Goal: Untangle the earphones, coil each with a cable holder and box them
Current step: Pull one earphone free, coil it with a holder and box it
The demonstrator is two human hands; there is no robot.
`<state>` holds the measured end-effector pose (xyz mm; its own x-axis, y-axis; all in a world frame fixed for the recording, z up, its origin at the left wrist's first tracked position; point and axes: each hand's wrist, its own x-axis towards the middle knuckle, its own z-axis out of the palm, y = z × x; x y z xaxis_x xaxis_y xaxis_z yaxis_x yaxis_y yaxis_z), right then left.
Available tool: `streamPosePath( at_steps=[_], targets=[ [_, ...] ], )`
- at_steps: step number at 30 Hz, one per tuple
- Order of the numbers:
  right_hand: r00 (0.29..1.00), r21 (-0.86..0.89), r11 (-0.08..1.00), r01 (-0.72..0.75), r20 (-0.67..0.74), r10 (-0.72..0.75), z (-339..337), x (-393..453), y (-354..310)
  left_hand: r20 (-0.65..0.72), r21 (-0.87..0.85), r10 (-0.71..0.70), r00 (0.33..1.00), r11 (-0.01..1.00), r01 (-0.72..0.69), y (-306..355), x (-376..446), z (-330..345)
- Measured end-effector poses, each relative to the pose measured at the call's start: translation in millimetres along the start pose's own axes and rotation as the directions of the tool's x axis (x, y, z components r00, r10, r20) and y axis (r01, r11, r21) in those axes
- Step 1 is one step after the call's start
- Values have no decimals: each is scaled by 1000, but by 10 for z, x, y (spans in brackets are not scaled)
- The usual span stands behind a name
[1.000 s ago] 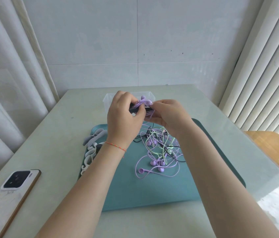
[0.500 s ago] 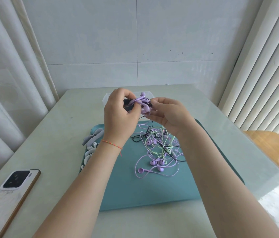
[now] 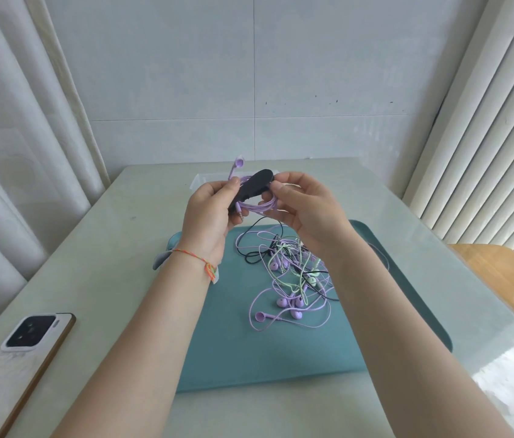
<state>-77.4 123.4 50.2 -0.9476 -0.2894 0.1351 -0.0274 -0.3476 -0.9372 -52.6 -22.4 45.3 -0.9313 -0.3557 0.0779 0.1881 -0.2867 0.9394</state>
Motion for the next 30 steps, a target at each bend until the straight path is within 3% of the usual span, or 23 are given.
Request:
streamPosePath(
  at_steps=[4, 8, 12, 19, 24, 30],
  targets=[
    [999, -92, 995, 40, -23, -42, 18, -11, -5, -13, 240, 49, 999, 970, -45, -49, 40, -55],
    [999, -149, 988, 35, -35, -41, 24, -10, 7, 10, 353, 75, 997, 933, -74, -77, 46, -59],
    [999, -154, 988, 3, -52, -11, 32, -8, 22, 39, 271, 15, 999, 962, -25, -95, 24, -31],
    [999, -229, 973, -31, 4, 33, 81, -19, 68, -48, 227, 114, 992, 969, -100, -129, 81, -67],
    [995, -240, 965, -100, -7, 102, -20, 14, -31, 110, 328, 125, 986, 932, -154, -47, 108, -134],
    [987, -319, 943, -93, 93, 129, -91, 45, -221, 324, 480, 74, 943, 846, -231, 216, 109, -136]
  ],
)
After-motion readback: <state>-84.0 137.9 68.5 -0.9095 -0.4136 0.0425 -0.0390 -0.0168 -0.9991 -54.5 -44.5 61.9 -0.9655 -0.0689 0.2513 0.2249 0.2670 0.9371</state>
